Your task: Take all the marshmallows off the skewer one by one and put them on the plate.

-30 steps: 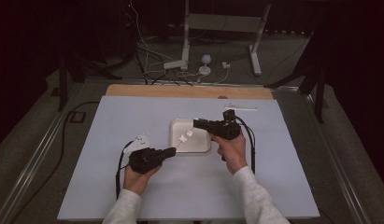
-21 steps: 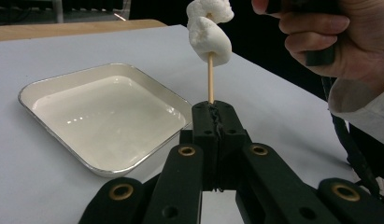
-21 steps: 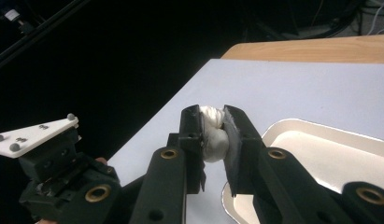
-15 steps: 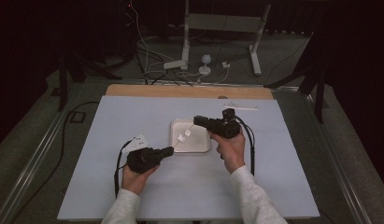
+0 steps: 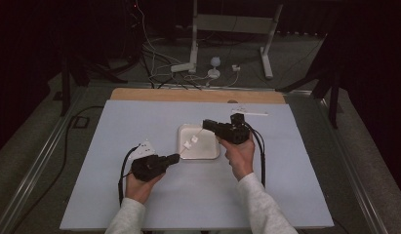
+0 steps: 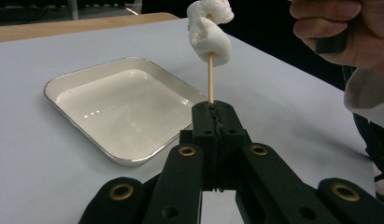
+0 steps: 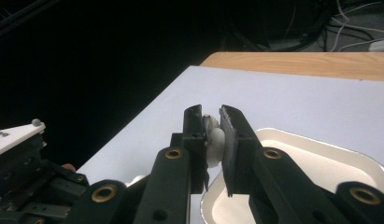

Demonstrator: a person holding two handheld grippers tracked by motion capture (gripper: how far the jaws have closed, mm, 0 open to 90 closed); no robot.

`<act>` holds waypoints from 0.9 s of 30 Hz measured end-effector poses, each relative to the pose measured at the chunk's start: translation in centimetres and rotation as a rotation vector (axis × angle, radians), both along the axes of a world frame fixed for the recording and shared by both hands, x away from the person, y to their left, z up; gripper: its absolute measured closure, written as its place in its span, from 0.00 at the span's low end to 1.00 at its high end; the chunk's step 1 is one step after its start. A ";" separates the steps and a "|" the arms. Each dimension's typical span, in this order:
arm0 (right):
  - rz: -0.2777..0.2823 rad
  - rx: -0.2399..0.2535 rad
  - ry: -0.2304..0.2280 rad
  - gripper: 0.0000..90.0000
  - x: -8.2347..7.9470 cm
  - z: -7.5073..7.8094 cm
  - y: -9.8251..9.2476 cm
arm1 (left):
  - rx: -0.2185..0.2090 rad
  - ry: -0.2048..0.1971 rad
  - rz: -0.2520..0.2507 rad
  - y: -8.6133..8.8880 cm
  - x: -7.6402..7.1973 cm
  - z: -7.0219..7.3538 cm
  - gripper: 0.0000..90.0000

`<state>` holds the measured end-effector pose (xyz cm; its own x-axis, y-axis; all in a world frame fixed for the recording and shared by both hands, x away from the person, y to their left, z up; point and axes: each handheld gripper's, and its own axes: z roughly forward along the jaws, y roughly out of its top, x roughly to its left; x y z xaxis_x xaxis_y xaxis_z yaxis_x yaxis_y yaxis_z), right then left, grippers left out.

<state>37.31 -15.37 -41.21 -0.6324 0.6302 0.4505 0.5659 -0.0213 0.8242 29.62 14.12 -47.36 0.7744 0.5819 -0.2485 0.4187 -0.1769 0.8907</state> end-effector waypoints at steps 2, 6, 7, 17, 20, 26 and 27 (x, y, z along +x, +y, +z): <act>-0.008 0.001 -0.001 0.91 0.0 0.0 0.0 | 0.003 0.000 0.001 0.1 0.0 0.0 1.00; -0.104 0.024 -0.034 0.92 0.3 0.6 -1.7 | 0.017 0.031 0.020 1.1 -0.1 -0.7 1.00; -0.111 0.051 -0.025 0.92 0.5 0.9 -2.5 | 0.000 0.037 0.031 1.4 0.0 -0.7 1.00; -0.047 -0.015 -0.002 0.90 1.0 0.0 -3.0 | -0.051 0.039 0.062 1.5 0.1 -0.4 1.00; -0.043 -0.025 0.007 0.90 1.2 -0.4 -2.7 | -0.055 0.043 0.065 1.6 0.1 -0.5 1.00; -0.025 -0.084 0.056 0.89 1.9 -2.3 -1.2 | -0.055 0.049 0.068 1.5 0.2 -0.5 1.00; -0.025 -0.084 0.056 0.89 1.9 -2.3 -1.2 | -0.054 0.050 0.069 1.4 0.2 -0.6 1.00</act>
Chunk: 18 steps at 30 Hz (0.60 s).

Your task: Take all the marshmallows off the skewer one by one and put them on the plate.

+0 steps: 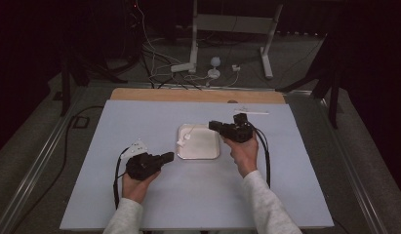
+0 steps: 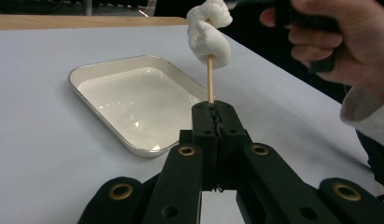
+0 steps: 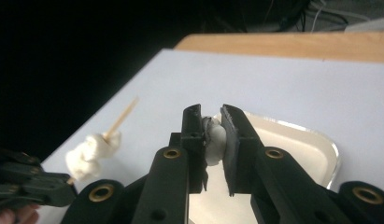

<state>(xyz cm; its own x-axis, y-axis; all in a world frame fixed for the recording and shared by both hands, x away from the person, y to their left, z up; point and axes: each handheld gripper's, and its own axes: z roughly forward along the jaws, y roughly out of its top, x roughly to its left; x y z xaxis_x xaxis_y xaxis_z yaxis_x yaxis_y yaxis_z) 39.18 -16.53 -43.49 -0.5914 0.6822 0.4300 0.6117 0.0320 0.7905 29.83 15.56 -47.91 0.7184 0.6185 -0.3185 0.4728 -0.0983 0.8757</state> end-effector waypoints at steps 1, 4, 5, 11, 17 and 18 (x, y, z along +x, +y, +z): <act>0.000 -0.011 0.007 0.89 0.1 -0.3 0.3 | 0.002 0.001 0.001 0.0 0.0 0.0 1.00; -0.009 -0.042 0.046 0.81 0.7 -1.3 1.1 | 0.005 0.005 0.005 0.0 0.1 -0.1 1.00; -0.009 -0.042 0.046 0.81 0.7 -1.3 1.1 | 0.006 0.006 0.006 0.0 0.1 -0.1 1.00; -0.037 -0.043 0.080 0.62 1.2 -2.0 1.4 | 0.011 0.019 0.019 0.1 0.2 -0.4 1.00; -0.008 0.005 0.082 0.48 0.9 -1.8 1.4 | 0.012 0.027 0.025 0.0 0.3 -0.6 1.00; 0.002 0.008 0.080 0.47 0.8 -1.7 1.5 | 0.012 0.026 0.025 0.0 0.3 -0.6 1.00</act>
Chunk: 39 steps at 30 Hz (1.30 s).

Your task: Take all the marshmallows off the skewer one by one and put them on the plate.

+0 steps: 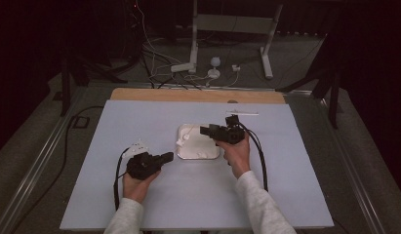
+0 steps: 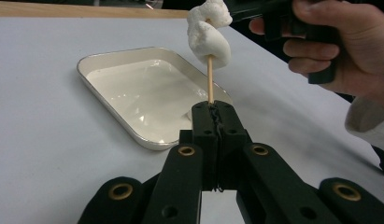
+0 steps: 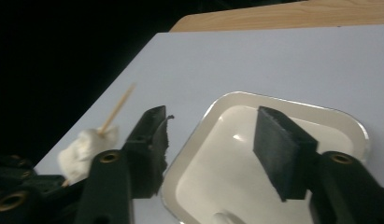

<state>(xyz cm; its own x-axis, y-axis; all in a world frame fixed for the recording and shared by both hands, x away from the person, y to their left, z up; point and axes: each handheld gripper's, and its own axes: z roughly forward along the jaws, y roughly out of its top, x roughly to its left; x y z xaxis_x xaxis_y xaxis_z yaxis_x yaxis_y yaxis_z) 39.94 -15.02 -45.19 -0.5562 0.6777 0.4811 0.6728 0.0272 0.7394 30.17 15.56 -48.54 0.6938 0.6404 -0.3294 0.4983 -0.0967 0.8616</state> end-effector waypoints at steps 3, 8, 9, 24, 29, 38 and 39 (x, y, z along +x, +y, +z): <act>0.034 0.020 0.004 0.42 -0.4 0.2 0.2 | 0.002 0.000 0.004 -0.1 0.0 0.0 1.00; 0.084 0.064 0.002 0.42 -1.2 0.4 0.9 | 0.000 0.001 0.010 -0.2 0.0 0.0 1.00; 0.095 0.072 0.005 0.42 -1.4 0.5 1.0 | 0.003 0.000 0.010 -0.3 0.0 0.0 1.00; 0.204 0.141 0.078 0.69 -1.8 0.1 3.1 | 0.000 0.000 0.001 -0.8 -0.1 -0.1 1.00; 0.202 0.141 0.103 0.70 -1.6 0.1 3.3 | 0.004 -0.006 -0.012 -1.1 -0.1 -0.2 1.00; 0.211 0.171 0.140 0.75 -1.4 -0.1 3.2 | -0.006 -0.014 -0.019 -1.3 -0.2 -0.2 1.00; 0.208 0.177 0.148 0.75 -1.4 -0.1 3.2 | -0.010 -0.015 -0.019 -1.3 -0.2 -0.2 1.00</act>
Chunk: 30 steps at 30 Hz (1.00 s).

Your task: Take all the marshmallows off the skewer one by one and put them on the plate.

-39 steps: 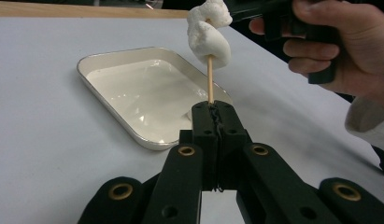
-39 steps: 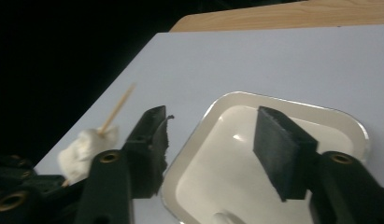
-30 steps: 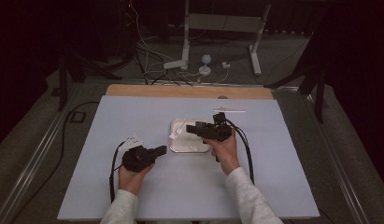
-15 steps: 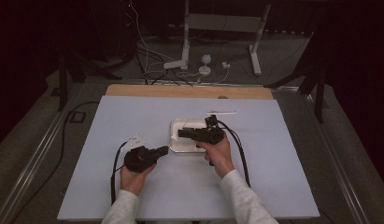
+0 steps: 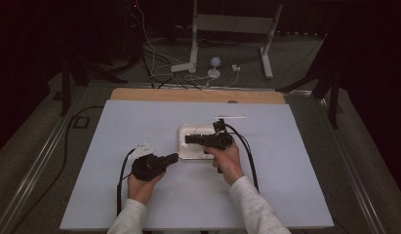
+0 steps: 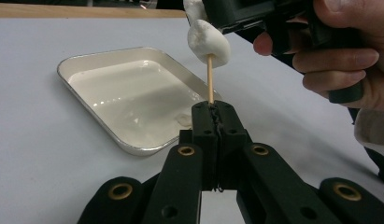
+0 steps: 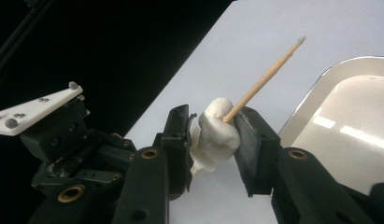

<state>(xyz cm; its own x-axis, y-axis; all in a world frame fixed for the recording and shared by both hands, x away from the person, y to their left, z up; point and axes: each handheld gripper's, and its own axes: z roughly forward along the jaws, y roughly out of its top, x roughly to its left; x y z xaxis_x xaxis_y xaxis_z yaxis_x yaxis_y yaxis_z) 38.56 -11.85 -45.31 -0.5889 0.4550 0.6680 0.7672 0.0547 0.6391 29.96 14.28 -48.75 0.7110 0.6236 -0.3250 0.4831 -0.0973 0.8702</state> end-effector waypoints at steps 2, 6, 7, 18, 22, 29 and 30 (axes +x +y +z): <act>0.000 0.012 0.010 0.75 0.1 -0.1 0.0 | -0.009 -0.010 -0.008 0.0 0.0 0.0 1.00; -0.003 0.017 0.024 0.74 0.1 -0.2 0.1 | -0.009 -0.016 -0.014 -0.1 -0.1 0.0 1.00; 0.002 0.018 0.029 0.75 0.1 -0.2 0.1 | -0.007 -0.016 -0.014 -0.1 -0.1 0.0 1.00; -0.016 -0.019 -0.031 0.86 -0.2 0.6 -0.4 | -0.001 -0.022 -0.039 -0.3 -0.1 0.1 1.00; -0.062 -0.007 -0.052 0.87 0.0 1.2 -1.2 | 0.016 -0.027 -0.047 -0.2 -0.2 0.1 1.00; -0.090 -0.015 -0.089 0.87 0.4 2.4 -2.6 | 0.017 -0.040 -0.068 -0.3 -0.3 0.1 1.00; -0.104 -0.013 -0.095 0.87 0.5 2.6 -2.9 | 0.022 -0.042 -0.071 -0.2 -0.4 0.1 1.00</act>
<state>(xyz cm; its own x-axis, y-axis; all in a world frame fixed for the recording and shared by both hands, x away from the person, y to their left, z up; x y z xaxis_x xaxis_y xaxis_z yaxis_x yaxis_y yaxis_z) 39.02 -14.71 -42.69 -0.5987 0.5251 0.6049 0.7049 -0.0131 0.7091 29.55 14.10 -48.62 0.7666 0.5775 -0.2807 0.4373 -0.1493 0.8868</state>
